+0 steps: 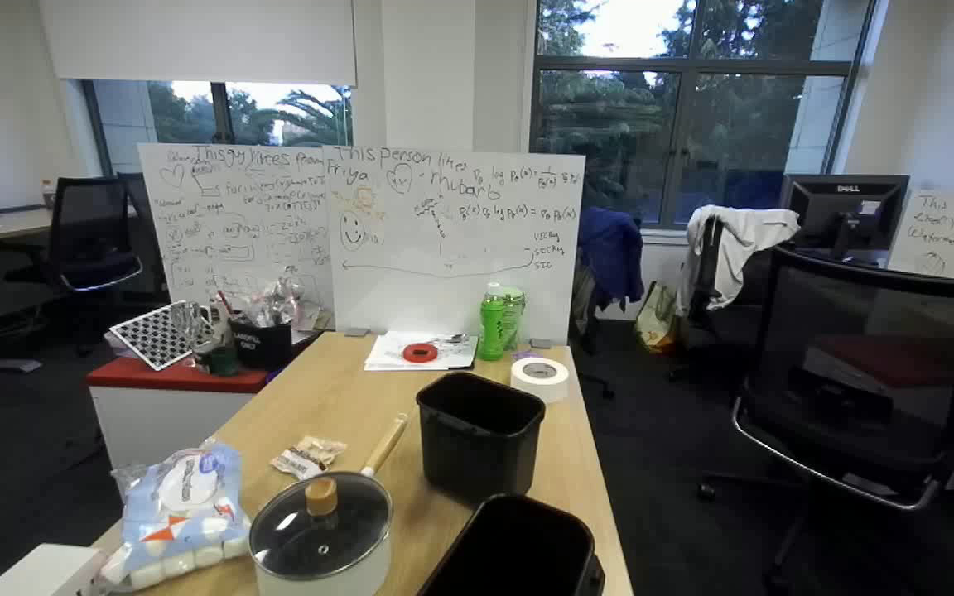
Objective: Move the green bowl to the left
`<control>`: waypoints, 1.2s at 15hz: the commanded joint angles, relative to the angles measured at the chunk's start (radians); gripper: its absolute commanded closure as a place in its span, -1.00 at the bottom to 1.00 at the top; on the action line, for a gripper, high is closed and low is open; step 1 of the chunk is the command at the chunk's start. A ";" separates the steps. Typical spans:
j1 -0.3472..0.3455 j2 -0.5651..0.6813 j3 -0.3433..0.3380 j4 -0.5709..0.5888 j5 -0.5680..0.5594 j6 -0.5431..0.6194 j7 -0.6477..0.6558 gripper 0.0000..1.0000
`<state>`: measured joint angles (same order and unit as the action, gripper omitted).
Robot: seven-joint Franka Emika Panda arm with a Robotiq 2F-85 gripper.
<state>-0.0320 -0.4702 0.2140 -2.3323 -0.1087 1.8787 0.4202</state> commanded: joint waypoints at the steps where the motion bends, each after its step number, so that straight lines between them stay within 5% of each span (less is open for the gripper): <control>1: 0.017 0.002 -0.014 0.002 -0.007 -0.003 0.006 -1.00; 7: -0.006 0.012 -0.043 -0.034 0.053 0.013 0.125 -1.00; 15: -0.093 0.032 -0.077 -0.155 0.020 0.059 0.499 -1.00; 16: -0.065 0.040 -0.099 -0.129 0.031 0.022 0.415 -1.00; 18: -0.070 0.040 -0.099 -0.146 0.025 0.039 0.475 -1.00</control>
<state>-0.1118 -0.4309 0.1237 -2.4797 -0.0804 1.9198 0.8935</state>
